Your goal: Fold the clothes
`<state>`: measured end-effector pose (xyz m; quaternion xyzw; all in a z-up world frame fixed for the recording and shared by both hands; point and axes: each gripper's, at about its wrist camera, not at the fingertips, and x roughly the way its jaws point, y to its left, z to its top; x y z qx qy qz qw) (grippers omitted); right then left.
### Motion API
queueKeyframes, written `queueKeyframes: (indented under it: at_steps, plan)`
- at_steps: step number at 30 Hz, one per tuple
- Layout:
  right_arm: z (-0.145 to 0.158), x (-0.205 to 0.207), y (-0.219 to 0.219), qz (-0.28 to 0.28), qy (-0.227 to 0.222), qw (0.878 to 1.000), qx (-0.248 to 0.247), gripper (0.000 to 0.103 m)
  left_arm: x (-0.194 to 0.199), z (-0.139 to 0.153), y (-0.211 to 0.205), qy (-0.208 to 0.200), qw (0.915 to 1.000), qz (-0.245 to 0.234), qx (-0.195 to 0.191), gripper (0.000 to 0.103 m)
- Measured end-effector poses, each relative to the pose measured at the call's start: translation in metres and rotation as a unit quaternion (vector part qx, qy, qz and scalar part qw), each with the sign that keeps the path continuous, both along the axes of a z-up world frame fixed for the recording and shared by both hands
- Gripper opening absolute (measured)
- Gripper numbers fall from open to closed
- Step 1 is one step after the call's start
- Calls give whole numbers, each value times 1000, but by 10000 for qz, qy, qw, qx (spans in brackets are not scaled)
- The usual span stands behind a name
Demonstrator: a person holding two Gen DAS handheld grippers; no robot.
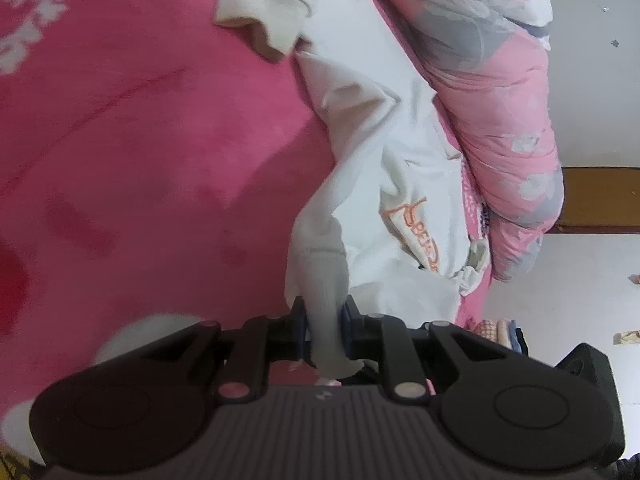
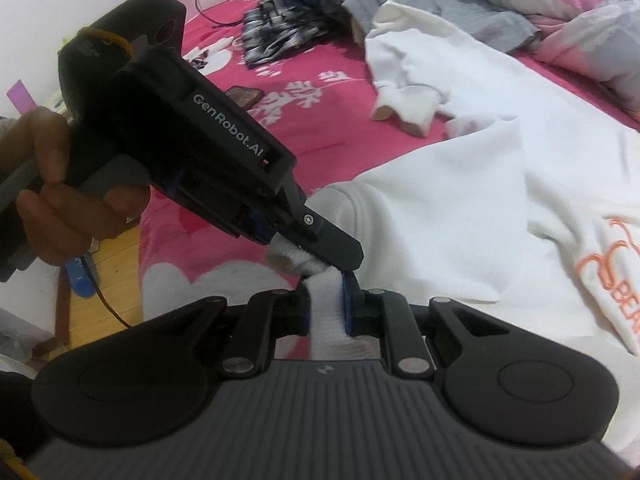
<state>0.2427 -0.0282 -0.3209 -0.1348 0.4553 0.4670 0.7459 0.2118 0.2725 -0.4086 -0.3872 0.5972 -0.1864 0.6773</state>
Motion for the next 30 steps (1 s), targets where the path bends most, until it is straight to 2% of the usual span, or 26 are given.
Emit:
queueKeyframes:
  at_steps: [16, 30]
  plan:
    - [-10, -29, 42, 565, 521, 9969, -193, 13, -35, -3, 44, 298, 9993, 23, 236, 14]
    - [-42, -49, 60, 841, 971, 9901, -560, 13, -67, -39, 52, 757, 9965, 51, 344, 12]
